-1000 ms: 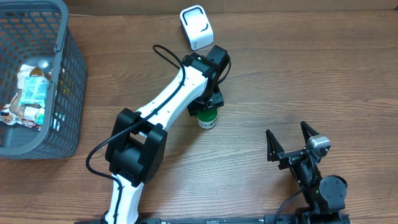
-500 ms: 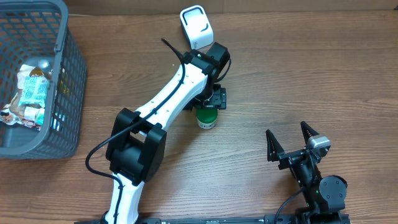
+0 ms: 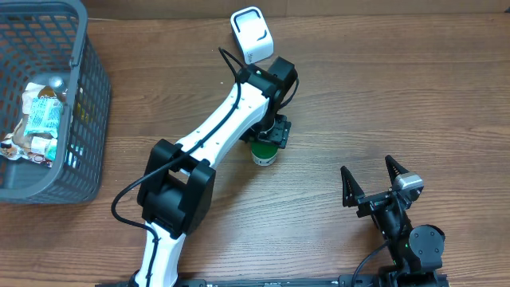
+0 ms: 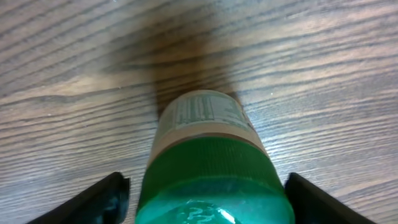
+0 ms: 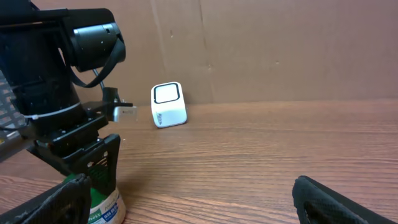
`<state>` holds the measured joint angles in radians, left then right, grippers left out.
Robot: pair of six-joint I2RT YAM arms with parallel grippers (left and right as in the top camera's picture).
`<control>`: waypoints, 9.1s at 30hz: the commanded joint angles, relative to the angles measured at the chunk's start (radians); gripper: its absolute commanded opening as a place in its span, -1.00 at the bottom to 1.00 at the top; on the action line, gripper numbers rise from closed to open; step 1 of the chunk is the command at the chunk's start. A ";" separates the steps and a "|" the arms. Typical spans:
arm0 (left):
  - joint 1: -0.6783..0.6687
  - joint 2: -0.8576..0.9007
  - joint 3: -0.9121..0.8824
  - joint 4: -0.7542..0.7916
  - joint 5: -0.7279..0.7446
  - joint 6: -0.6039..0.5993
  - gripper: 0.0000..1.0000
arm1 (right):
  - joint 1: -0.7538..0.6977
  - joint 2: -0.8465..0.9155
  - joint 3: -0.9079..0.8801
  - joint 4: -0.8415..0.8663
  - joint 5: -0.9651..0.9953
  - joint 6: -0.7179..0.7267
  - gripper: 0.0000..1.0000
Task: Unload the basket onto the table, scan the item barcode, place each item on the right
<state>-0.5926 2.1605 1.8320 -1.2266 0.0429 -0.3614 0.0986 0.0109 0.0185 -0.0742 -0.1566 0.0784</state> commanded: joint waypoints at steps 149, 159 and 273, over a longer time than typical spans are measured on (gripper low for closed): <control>1.114 -0.333 -0.259 0.142 -0.237 -0.341 -0.07 | -0.005 -0.008 -0.011 0.005 0.006 0.000 1.00; 1.109 -0.332 -0.404 0.325 -0.236 -0.306 -0.13 | -0.005 -0.008 -0.011 0.005 0.005 -0.001 1.00; 1.081 -0.246 0.671 -0.420 0.528 0.339 -0.92 | -0.005 -0.008 -0.011 0.005 0.005 -0.001 1.00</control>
<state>0.5320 1.9335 2.4874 -1.6310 0.4072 -0.1799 0.0986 0.0109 0.0185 -0.0742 -0.1566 0.0784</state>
